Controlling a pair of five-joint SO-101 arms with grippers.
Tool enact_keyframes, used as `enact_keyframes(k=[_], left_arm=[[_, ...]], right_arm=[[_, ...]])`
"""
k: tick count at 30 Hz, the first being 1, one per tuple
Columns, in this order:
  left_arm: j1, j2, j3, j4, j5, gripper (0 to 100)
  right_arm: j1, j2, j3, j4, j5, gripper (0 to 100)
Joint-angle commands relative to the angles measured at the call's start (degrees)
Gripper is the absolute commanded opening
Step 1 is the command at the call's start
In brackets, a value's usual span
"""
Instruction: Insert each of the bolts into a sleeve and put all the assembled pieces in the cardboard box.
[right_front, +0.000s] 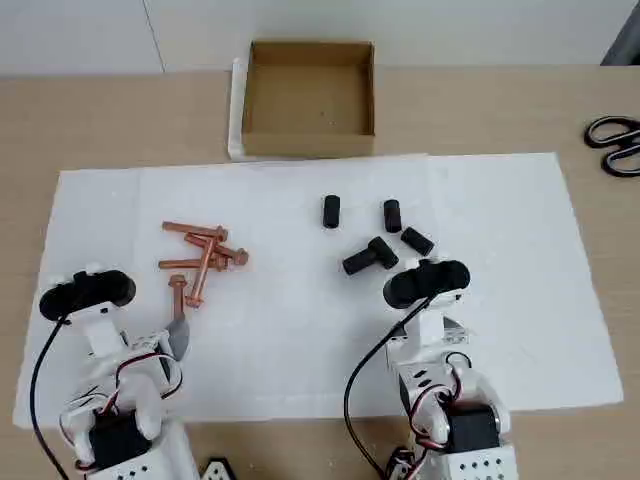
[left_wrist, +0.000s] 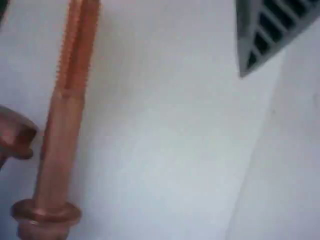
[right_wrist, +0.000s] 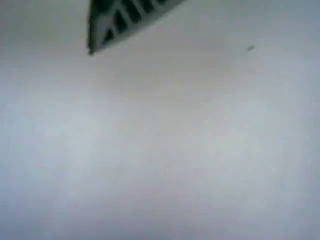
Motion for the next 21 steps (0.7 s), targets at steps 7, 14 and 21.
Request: enact_keyframes(k=[7,14,21], left_arm=[[0.2,-0.5,-0.2,-1.1,-0.3,30],[0.2,-0.5,-0.2,-1.1,-0.3,30],[0.3,-0.5,-0.2,-1.2,-0.3,30]], right_arm=[[-3.0,-0.3,-0.5,-1.2,0.4,22.4],[-3.3,-0.3,-0.5,-1.2,0.4,22.4],[-3.2,-0.3,-0.5,-1.2,0.4,22.4]])
